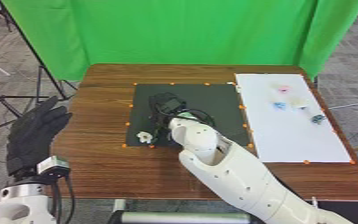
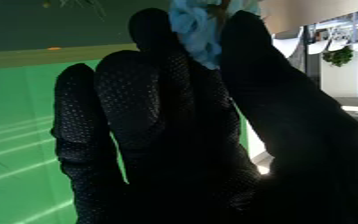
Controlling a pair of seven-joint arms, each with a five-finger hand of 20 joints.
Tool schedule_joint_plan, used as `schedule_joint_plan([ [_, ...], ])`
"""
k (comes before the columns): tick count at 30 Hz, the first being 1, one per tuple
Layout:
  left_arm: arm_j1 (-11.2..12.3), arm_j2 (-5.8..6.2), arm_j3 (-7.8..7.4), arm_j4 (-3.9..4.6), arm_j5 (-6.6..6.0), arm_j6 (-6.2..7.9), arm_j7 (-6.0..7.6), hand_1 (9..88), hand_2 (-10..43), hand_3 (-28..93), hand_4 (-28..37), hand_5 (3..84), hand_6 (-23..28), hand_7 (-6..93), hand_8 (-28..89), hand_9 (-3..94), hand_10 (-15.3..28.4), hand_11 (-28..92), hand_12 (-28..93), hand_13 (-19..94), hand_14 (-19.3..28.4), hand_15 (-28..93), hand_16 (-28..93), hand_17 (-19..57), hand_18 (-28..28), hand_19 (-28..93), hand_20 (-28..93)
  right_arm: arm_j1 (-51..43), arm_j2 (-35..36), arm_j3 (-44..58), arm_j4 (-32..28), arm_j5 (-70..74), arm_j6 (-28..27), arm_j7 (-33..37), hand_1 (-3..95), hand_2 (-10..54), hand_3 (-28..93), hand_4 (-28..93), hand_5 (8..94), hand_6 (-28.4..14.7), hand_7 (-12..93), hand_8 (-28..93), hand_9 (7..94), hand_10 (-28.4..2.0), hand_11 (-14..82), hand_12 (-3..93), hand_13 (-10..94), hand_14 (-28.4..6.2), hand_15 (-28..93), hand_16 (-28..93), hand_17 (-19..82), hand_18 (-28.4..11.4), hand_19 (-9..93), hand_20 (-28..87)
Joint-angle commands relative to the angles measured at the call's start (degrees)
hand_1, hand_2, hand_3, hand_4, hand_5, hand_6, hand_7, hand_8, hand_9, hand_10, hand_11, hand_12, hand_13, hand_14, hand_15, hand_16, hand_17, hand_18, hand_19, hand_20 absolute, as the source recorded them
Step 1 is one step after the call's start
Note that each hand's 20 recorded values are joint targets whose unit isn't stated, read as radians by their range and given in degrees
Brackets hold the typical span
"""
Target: Arrange flowers
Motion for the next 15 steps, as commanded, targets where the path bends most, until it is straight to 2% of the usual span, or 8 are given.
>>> schedule_joint_plan([
  [1, -0.05, -0.48, 0.09, 0.09, 0.70, -0.75, -0.68, 24.0, 7.2, 81, -21.4, 44.8, 12.5, 12.1, -9, 39.4, 22.2, 38, 9, 28, 28.4, 68, -16, -8.3, 23.9, 63, 4, -0.16, -1.12, 0.44, 0.24, -1.94, -2.17, 1.37, 42.4, -7.4, 76, -28, 66.1, -2.8, 31, 0, 69.9, -12.6, 33.5, 21.7, 67, -7.7, 72, 22, 39, -18.2, 93, 7],
  [5, -0.02, -0.29, 0.20, 0.14, 0.45, -0.40, -0.44, 24.3, 6.9, 81, -21.2, 44.8, 12.5, 12.2, -9, 39.3, 22.3, 37, 9, 28, 28.4, 68, -16, -8.3, 23.9, 63, 4, -0.50, -1.44, 1.08, 0.30, -2.10, -3.30, 1.47, 40.5, -8.3, 78, -28, 64.3, -3.1, 31, -2, 67.5, -13.6, 35.0, 19.5, 66, -8.1, 73, 21, 38, -18.2, 93, 7],
  [10, -0.08, 0.10, 0.42, 0.22, 0.36, -0.11, -0.24, 24.5, 6.6, 81, -20.9, 44.7, 12.4, 12.2, -9, 39.3, 22.2, 38, 9, 28, 28.4, 68, -17, -8.4, 23.9, 63, 4, -1.46, -2.01, 1.97, 0.32, -2.88, -3.50, 1.27, 38.0, -9.0, 81, -28, 63.5, -3.4, 30, -13, 65.6, -14.3, 35.4, 18.6, 64, -8.4, 74, 21, 37, -18.2, 93, 7],
  [15, -0.09, 0.23, 0.52, 0.19, 0.44, 0.01, -0.43, 25.0, 6.4, 81, -20.6, 44.7, 12.5, 12.3, -9, 39.4, 22.1, 38, 9, 28, 28.4, 68, -17, -8.3, 23.9, 63, 4, -1.44, -1.96, 1.82, 0.10, -2.21, -3.83, 1.65, 36.6, -9.3, 81, -28, 63.0, -3.9, 30, -14, 65.1, -14.5, 35.5, 18.7, 64, -8.6, 74, 20, 37, -18.2, 93, 7],
])
